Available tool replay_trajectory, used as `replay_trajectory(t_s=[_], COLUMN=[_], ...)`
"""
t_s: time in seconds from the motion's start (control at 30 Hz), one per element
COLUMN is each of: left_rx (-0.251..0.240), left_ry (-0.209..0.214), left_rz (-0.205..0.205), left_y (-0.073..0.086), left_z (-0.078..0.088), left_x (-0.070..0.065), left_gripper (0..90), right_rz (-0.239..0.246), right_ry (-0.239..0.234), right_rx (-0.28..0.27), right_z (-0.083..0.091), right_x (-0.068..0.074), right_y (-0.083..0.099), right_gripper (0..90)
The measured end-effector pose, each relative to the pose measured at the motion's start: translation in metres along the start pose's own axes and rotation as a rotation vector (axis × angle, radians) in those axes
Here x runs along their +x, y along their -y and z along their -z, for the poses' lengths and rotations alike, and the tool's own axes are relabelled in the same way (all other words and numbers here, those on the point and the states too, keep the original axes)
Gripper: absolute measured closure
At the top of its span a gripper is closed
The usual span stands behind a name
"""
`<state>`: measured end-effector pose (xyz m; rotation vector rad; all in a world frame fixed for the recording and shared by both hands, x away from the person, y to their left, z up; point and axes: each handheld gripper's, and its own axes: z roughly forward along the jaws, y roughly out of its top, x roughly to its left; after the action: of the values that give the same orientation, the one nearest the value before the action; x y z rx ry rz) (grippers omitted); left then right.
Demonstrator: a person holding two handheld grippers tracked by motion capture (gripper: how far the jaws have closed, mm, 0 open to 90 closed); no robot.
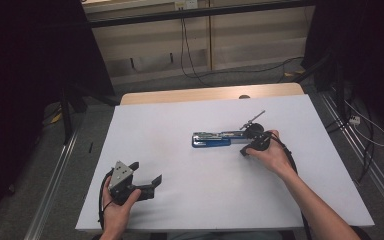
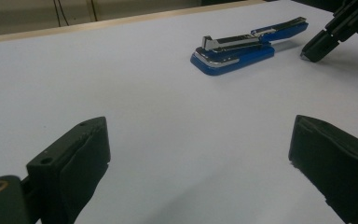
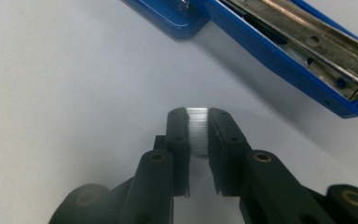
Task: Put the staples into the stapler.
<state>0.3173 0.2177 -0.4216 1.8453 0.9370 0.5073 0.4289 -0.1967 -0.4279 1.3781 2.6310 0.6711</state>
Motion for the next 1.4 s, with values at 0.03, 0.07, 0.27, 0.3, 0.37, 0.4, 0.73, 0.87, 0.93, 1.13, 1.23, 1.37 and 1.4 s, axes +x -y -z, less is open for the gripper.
replay_trajectory(t_s=[0.03,0.07,0.27,0.3,0.37,0.4,0.73,0.87,0.93,1.13,1.23,1.37,1.4], left_rx=[-0.002,-0.005,-0.006,-0.007,-0.002,-0.003,-0.005,-0.010,-0.012,-0.011,-0.010,-0.010,-0.008], left_ry=[0.002,0.002,-0.001,-0.003,-0.007,-0.006,-0.002,-0.005,-0.006,0.002,0.004,0.004,0.002], left_rz=[-0.002,-0.002,0.004,0.010,0.001,0.000,0.003,0.001,0.001,-0.001,-0.003,-0.003,-0.004], left_y=[0.000,0.000,0.000,0.000,0.000,0.000,0.000,-0.001,-0.001,-0.001,-0.001,-0.001,-0.001], left_z=[0.000,-0.001,-0.001,0.000,0.000,0.000,0.000,0.001,0.001,0.001,0.001,0.001,0.001], left_x=[-0.001,-0.001,-0.001,-0.001,0.000,0.000,-0.001,0.000,0.000,0.000,0.000,0.000,-0.001], left_gripper=[5.4,5.4,5.4,5.4,5.3,5.3,5.4,5.3,5.3,5.4,5.3,5.3,5.3], right_rz=[0.006,0.013,0.018,0.017,0.014,0.015,-0.004,0.000,-0.002,0.020,0.028,0.030,0.030], right_ry=[0.002,0.003,-0.002,-0.006,-0.010,-0.011,-0.013,-0.018,-0.025,-0.059,-0.065,-0.078,-0.081], right_rx=[-0.001,-0.001,-0.007,-0.008,-0.015,-0.019,-0.052,-0.063,-0.077,-0.107,-0.130,-0.155,-0.160], right_z=[0.000,0.000,0.000,0.001,0.001,0.001,0.007,0.008,0.009,0.009,0.010,0.013,0.014], right_x=[0.000,0.000,-0.001,-0.001,-0.002,-0.002,-0.005,-0.005,-0.005,-0.003,-0.003,-0.004,-0.005], right_y=[0.000,0.000,0.000,0.001,0.001,0.001,0.002,0.003,0.002,0.003,0.003,0.004,0.004], right_gripper=[79.1,79.1,79.1,79.1,79.1,79.1,79.1,79.1,79.1,79.1,79.1,79.1,79.1])
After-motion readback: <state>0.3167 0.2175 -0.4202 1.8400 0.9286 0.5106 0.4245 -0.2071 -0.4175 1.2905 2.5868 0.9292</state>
